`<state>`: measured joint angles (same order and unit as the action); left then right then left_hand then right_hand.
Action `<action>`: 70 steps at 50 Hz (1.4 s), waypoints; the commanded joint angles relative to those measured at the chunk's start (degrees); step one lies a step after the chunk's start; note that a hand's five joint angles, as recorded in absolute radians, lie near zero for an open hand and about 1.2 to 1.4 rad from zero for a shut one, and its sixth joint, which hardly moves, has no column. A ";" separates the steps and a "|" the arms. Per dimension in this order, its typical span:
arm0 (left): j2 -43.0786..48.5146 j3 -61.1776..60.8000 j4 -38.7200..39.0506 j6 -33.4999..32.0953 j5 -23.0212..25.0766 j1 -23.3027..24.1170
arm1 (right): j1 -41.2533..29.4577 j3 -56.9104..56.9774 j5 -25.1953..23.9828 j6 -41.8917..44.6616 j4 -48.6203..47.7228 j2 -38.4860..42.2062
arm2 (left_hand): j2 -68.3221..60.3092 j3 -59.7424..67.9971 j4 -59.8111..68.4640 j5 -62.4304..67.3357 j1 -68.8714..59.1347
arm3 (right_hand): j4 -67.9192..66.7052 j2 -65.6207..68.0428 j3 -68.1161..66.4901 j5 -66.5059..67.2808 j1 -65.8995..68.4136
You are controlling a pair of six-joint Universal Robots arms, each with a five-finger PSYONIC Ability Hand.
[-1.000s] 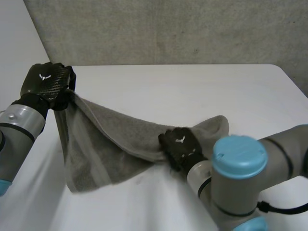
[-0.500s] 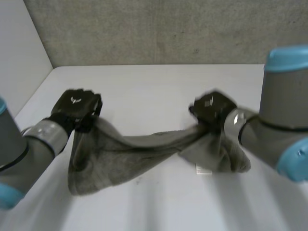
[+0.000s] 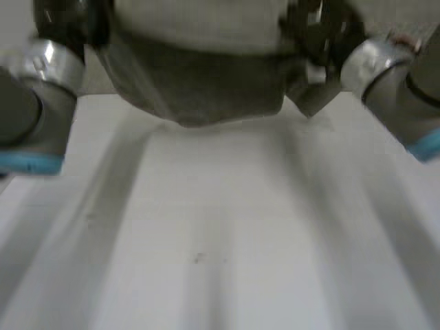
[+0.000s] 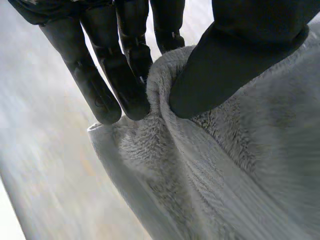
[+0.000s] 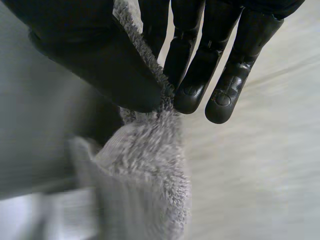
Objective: Fold the towel.
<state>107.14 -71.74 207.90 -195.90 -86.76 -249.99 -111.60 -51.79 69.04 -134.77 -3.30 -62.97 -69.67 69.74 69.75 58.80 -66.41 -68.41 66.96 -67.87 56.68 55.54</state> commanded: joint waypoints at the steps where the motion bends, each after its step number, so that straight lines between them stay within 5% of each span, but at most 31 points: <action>1: -0.70 -21.47 -3.90 -0.54 3.34 -2.69 | 3.31 -5.06 -5.06 7.30 24.45 4.95 | -10.33 10.26 10.25 11.20 -13.59 | -11.59 13.04 -12.13 13.32 24.46; 10: -0.79 -33.91 -3.81 -3.61 7.74 -2.43 | 4.99 -10.87 -3.12 16.38 30.20 9.00 | -10.33 10.26 10.25 11.20 -13.59 | -11.59 13.04 -12.13 13.32 24.46; 15: -1.23 -34.87 -3.73 -6.69 7.74 -1.38 | 4.99 -15.60 -2.51 4.82 22.40 8.22 | -10.33 10.26 10.25 11.20 -13.59 | 36.86 -35.41 36.32 -35.13 -23.99; 28: -4.57 -34.43 -3.73 -6.43 7.57 -1.55 | 10.43 -39.32 2.06 -31.22 1.29 -5.58 | -10.33 10.26 10.25 11.20 -13.59 | 43.86 -42.41 43.32 -42.13 -30.99; 40: -5.98 -34.70 -3.73 -6.16 7.39 -1.99 | 17.12 -53.68 2.15 -39.87 -3.91 -11.92 | -10.33 10.26 10.25 11.20 -13.59 | 44.54 -43.09 44.00 -42.80 -31.67; 59: -5.89 -34.78 -3.73 -6.16 7.39 -1.38 | 15.89 -50.34 3.73 -46.64 -14.01 0.83 | -10.33 10.26 10.25 11.20 -13.59 | 39.32 -37.87 38.78 -37.59 -26.45; 64: -5.89 -34.87 -3.73 -6.16 7.39 -1.46 | 15.80 -48.05 6.28 -46.46 -16.47 3.11 | -10.33 10.26 10.25 11.20 -13.59 | 26.37 -24.92 25.83 -24.64 -13.50; 66: -5.89 -34.87 -3.73 -6.16 7.39 -1.55 | 15.80 -46.74 9.08 -46.46 -18.13 3.55 | -10.33 10.26 10.25 11.20 -13.59 | -7.74 9.20 -8.28 9.48 20.62; 70: -5.98 -34.87 -3.73 -6.16 7.30 -1.46 | 16.15 -45.85 10.85 -45.84 -19.46 0.74 | -10.33 10.26 10.25 11.20 -13.59 | -11.59 13.04 -12.13 13.32 24.46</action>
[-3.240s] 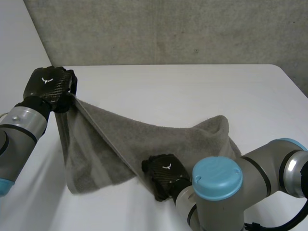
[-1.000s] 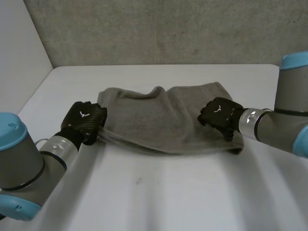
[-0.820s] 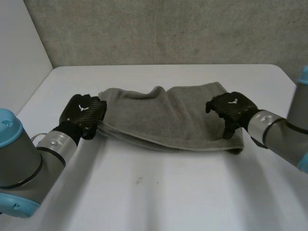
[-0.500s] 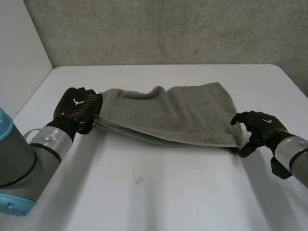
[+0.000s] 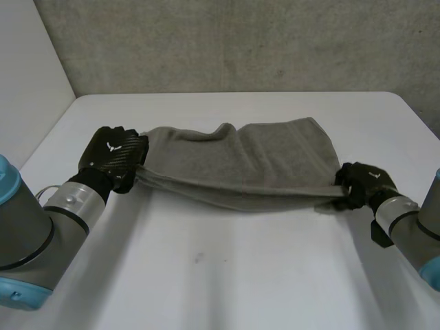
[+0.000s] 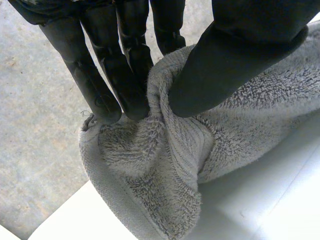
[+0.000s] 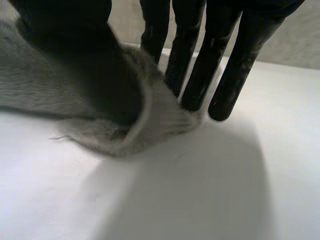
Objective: Fold the towel.
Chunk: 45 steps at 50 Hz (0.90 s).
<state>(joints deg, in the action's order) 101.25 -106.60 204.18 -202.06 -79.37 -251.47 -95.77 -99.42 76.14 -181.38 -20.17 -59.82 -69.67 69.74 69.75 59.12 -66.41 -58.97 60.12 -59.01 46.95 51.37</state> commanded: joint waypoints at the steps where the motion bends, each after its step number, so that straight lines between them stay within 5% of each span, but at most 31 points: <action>1: -0.26 -0.01 -0.10 -0.09 -0.26 0.01 | 0.23 2.73 3.32 1.03 -2.50 -4.93 | -10.33 10.26 10.25 10.88 -13.59 | -21.03 19.88 -20.99 23.05 28.63; 8: -6.94 0.34 -0.72 0.00 -0.35 -0.60 | 0.41 8.72 -0.73 9.03 5.32 -15.06 | -10.33 10.26 10.25 10.88 -13.59 | -21.03 19.88 -20.99 23.05 28.63; 10: -11.58 0.69 -0.72 -0.18 -0.44 -1.04 | 0.41 13.79 -4.93 16.29 16.60 -19.87 | -10.33 10.26 10.25 10.88 -13.59 | -21.03 19.88 -20.99 23.05 28.63; 16: -17.49 1.40 -3.00 -0.44 -0.26 -3.15 | 0.76 20.50 -6.88 29.68 33.80 -21.92 | -10.33 10.26 10.25 10.88 -13.59 | -21.03 19.88 -20.99 23.05 28.63; 23: -18.11 2.28 -18.35 -0.96 0.35 -3.59 | 0.06 24.45 -4.87 55.31 55.83 -21.92 | -10.33 10.26 10.25 10.88 -13.59 | -21.03 19.88 -20.99 23.05 28.63; 31: -10.48 0.78 -28.65 -7.71 0.44 -3.76 | -0.03 20.68 -3.28 63.51 59.11 -18.25 | -10.33 10.26 10.25 10.88 -13.59 | -21.03 19.88 -20.99 23.05 28.63; 40: 1.49 6.23 -28.31 -18.63 0.35 -4.82 | -4.08 27.53 1.55 64.31 57.61 -6.01 | -10.33 10.26 10.25 10.88 -13.59 | -21.03 19.88 -20.99 23.05 28.63; 45: 9.56 21.83 -23.50 -18.29 0.18 -3.59 | -8.55 41.38 6.64 62.83 43.77 1.36 | -10.33 10.26 10.25 10.88 -13.59 | -21.03 19.88 -20.99 23.05 28.63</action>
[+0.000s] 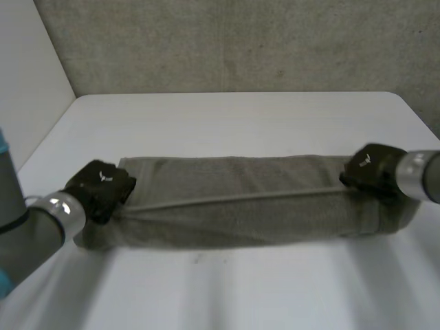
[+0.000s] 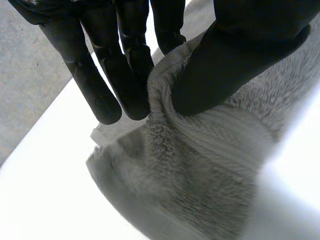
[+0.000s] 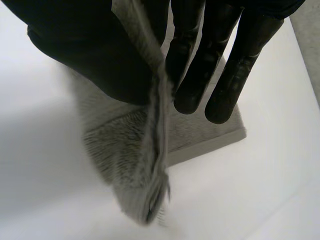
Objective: Fold the towel.
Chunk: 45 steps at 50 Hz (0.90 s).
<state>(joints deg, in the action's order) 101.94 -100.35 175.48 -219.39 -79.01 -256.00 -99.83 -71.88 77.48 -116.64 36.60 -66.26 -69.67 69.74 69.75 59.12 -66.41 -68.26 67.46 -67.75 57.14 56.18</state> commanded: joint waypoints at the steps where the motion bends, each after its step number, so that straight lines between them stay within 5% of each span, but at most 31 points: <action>1: 8.89 15.63 5.22 -0.95 -0.18 0.95 | -4.50 13.88 5.31 -1.93 -13.04 7.81 | -10.33 10.26 10.25 10.88 -13.59 | -11.74 12.54 -12.25 12.86 23.82; 6: 12.83 37.19 18.72 4.12 -0.70 2.53 | -5.20 25.46 5.48 -8.76 -40.82 7.73 | -10.33 10.26 10.25 10.88 -13.59 | -11.74 12.54 -12.25 12.86 23.82; 12: 13.90 49.89 32.27 12.38 -2.28 2.35 | -5.11 21.89 3.47 -14.40 -65.56 2.90 | -10.33 10.26 10.25 10.88 -13.59 | -11.74 12.54 -12.25 12.86 23.82; 21: 13.19 44.46 34.05 18.56 -2.64 1.30 | -4.59 15.99 0.83 -15.02 -61.21 1.92 | -10.33 10.26 10.25 10.88 -13.59 | -11.74 12.54 -12.25 12.86 23.82; 33: 13.28 13.99 36.33 18.12 1.65 -0.11 | -4.06 -3.50 -10.24 -14.41 -54.53 5.34 | -10.33 10.26 10.25 10.88 -13.59 | -11.74 12.54 -12.25 12.86 23.82; 45: 11.08 -2.48 36.34 14.43 4.83 -3.80 | -3.44 -14.07 -9.19 -12.56 -50.05 8.69 | -10.33 10.26 10.25 10.88 -13.59 | -11.74 12.54 -12.25 12.86 23.82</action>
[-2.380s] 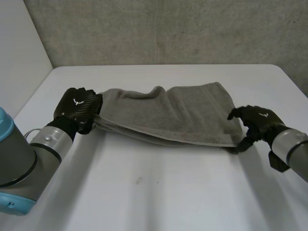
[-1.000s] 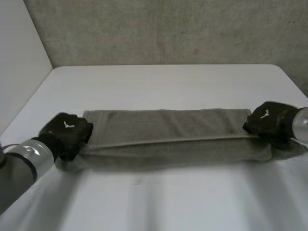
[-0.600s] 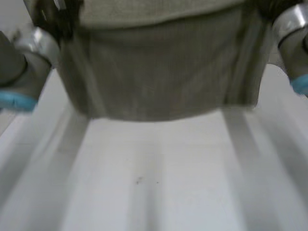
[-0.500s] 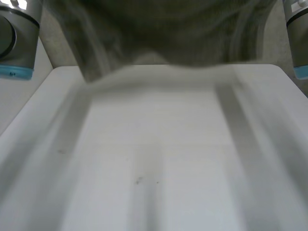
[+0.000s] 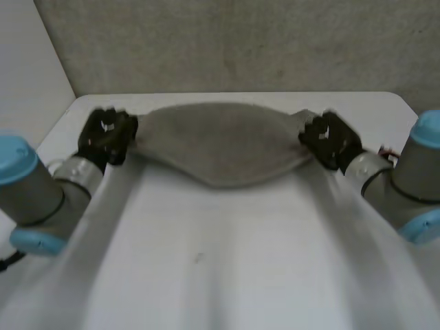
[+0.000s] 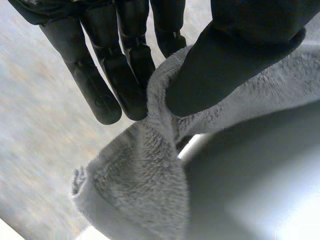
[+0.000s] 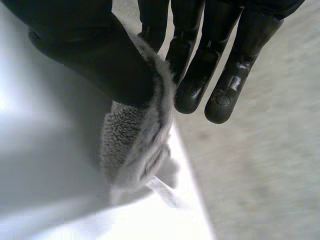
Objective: Fold the towel.
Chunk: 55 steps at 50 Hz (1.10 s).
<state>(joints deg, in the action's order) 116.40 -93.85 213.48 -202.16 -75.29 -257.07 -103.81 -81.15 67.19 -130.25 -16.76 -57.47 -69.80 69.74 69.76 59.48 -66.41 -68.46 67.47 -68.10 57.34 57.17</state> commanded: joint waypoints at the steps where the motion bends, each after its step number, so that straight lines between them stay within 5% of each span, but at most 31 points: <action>1: -5.37 -10.72 -3.41 -3.76 1.11 -3.60 | 0.98 -5.59 1.28 1.22 5.57 -1.92 | -10.20 10.26 10.24 10.52 -13.59 | -11.54 12.53 -11.90 12.66 22.83; 11: -18.13 -20.58 -27.15 -13.09 1.28 -5.81 | 3.44 -7.53 2.33 3.25 36.27 -12.14 | -10.20 10.26 10.24 10.52 -13.59 | -11.54 12.53 -11.90 12.66 22.83; 13: -24.87 -23.73 -38.79 -19.39 1.63 -6.51 | 5.54 -8.84 3.47 8.58 50.09 -16.51 | -10.20 10.26 10.24 10.52 -13.59 | -11.54 12.53 -11.90 12.66 22.83; 18: -33.41 -25.50 -49.37 -25.29 4.17 -9.05 | 9.50 -9.65 4.44 17.91 61.39 -20.21 | -10.20 10.26 10.24 10.52 -13.59 | -11.54 12.53 -11.90 12.66 22.83; 27: -30.53 -22.78 -40.07 -25.31 9.46 -10.99 | 8.89 -7.27 4.97 16.17 50.86 -18.99 | -10.20 10.26 10.24 10.52 -13.59 | -11.54 12.53 -11.90 12.66 22.83; 37: -5.95 -7.95 -21.81 -23.38 4.81 -4.85 | 1.34 3.88 11.02 7.99 34.18 -2.75 | -10.20 10.26 10.24 10.52 -13.59 | -11.54 12.53 -11.90 12.66 22.83; 48: 9.62 9.72 -12.75 -19.95 0.06 -0.89 | -0.86 10.91 13.40 8.08 16.25 9.73 | -10.20 10.26 10.24 10.52 -13.59 | -11.54 12.53 -11.90 12.66 22.83; 55: 15.25 17.20 -12.65 -19.86 -0.91 -0.10 | -0.95 14.43 16.22 8.17 13.07 13.96 | -10.20 10.26 10.24 10.52 -13.59 | -11.54 12.53 -11.90 12.66 22.83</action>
<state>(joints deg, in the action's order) 127.40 -82.57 200.64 -222.16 -75.53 -257.76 -104.79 -69.39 81.42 -122.23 -1.30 -46.59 -69.80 69.75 69.76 59.56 -66.41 -68.46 67.47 -68.10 57.35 57.17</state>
